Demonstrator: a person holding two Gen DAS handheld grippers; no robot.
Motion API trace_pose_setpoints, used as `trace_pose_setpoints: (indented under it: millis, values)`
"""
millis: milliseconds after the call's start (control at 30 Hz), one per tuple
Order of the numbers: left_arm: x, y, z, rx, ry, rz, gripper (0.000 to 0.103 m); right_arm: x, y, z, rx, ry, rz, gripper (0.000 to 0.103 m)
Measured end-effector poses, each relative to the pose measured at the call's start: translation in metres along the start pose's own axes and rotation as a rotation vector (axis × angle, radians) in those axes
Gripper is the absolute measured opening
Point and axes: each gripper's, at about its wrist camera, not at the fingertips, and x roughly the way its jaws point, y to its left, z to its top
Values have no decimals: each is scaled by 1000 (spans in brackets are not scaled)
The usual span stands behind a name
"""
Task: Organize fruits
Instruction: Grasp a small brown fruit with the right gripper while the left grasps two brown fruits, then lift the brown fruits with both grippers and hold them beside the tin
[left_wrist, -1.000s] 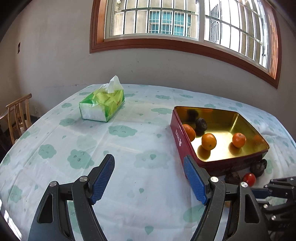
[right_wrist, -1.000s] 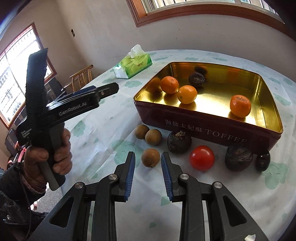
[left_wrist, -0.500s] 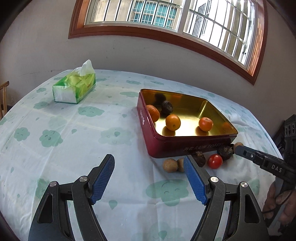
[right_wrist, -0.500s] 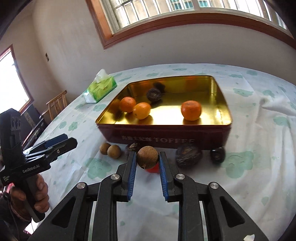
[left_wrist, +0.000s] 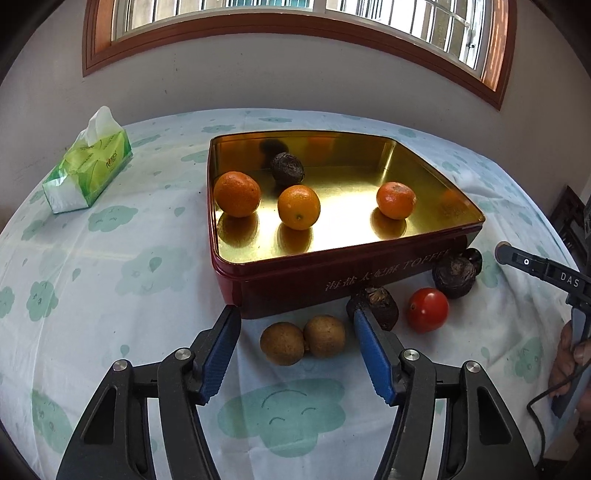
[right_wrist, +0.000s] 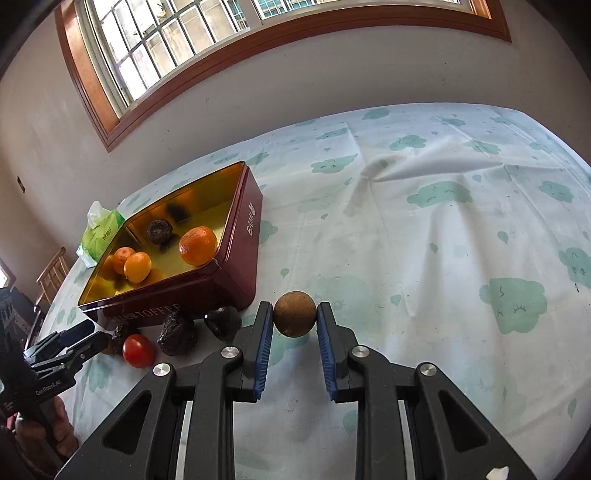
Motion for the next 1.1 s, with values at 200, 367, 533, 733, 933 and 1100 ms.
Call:
trace_pose_setpoints:
  millis: [200, 367, 533, 733, 933, 1100]
  values:
    - [-1, -5, -4, 24, 2, 6, 48, 5, 1, -2, -1, 28, 23, 22]
    - [-25, -19, -4, 21, -116, 45, 48, 11, 3, -2, -5, 62, 20, 22]
    - [-37, -23, 2, -13, -205, 116, 48, 13, 4, -3, -11, 69, 9, 22]
    - [-37, -16, -2, -50, -232, 159, 48, 14, 5, -2, -19, 70, 0, 22]
    - [-40, -13, -4, -65, -245, 172, 48, 14, 8, -2, -26, 71, -10, 22]
    - [-40, -10, -5, -93, -245, 178, 48, 15, 9, -2, -33, 72, -19, 22]
